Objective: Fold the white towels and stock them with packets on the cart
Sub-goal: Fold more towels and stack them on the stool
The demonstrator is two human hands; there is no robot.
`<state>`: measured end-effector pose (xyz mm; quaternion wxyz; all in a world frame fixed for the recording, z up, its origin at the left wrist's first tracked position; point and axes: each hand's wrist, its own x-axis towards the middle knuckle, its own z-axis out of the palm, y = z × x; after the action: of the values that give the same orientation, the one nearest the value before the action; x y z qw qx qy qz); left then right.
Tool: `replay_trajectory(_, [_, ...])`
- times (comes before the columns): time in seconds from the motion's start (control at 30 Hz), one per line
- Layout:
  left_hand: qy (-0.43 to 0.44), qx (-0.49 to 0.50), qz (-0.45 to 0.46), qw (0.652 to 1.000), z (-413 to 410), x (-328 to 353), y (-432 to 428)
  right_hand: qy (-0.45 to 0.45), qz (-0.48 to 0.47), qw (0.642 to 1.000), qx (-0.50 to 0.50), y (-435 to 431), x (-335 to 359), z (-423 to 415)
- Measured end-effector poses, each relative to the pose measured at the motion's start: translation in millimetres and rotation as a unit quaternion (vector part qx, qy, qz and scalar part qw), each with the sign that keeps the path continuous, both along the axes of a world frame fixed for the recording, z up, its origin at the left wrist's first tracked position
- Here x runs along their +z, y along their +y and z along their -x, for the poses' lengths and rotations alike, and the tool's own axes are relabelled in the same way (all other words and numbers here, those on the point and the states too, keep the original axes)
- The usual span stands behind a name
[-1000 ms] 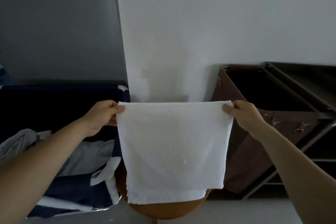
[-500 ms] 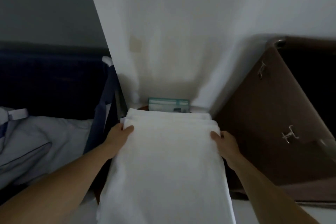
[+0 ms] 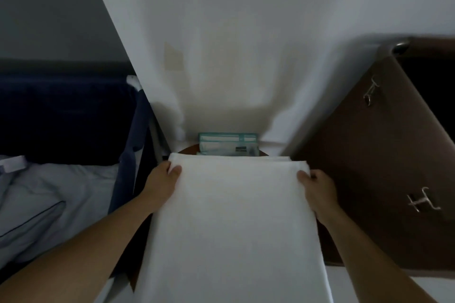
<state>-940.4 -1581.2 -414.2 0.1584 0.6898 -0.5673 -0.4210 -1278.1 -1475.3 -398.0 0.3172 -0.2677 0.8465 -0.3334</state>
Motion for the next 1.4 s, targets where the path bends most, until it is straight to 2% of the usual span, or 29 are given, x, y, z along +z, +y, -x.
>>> replay_trajectory(0.1, [-0.019,0.006,-0.019,1.000,2,-20,6,0.009,-0.018,1.000,-0.010,4,-20,-5])
replay_trajectory(0.23, [0.053,0.044,0.017,0.997,-2,-14,32,0.025,-0.003,1.000,0.010,22,-24,-10])
replay_trajectory(0.53, [-0.043,-0.004,-0.015,0.999,-39,-29,103,0.047,-0.092,0.991,0.086,88,-15,-40])
replay_trajectory(0.6, [-0.064,-0.012,-0.018,0.998,-49,-41,119,0.042,-0.108,0.990,0.074,108,-12,-46])
replay_trajectory(0.8, [-0.094,-0.017,-0.054,0.994,-64,-12,189,0.020,-0.174,0.983,0.054,174,-7,-63])
replay_trajectory(0.93, [-0.112,-0.010,-0.091,0.989,-75,-10,212,-0.014,-0.180,0.983,0.032,208,-4,-76])
replay_trajectory(1.1, [-0.067,0.006,-0.156,0.985,-79,0,225,-0.005,-0.170,0.985,0.029,218,2,-81])
replay_trajectory(1.23, [-0.047,0.005,-0.154,0.987,-81,7,217,0.012,-0.171,0.985,0.028,208,15,-79])
replay_trajectory(1.4, [0.022,0.035,-0.234,0.971,-87,6,213,-0.035,-0.157,0.987,0.011,203,19,-78])
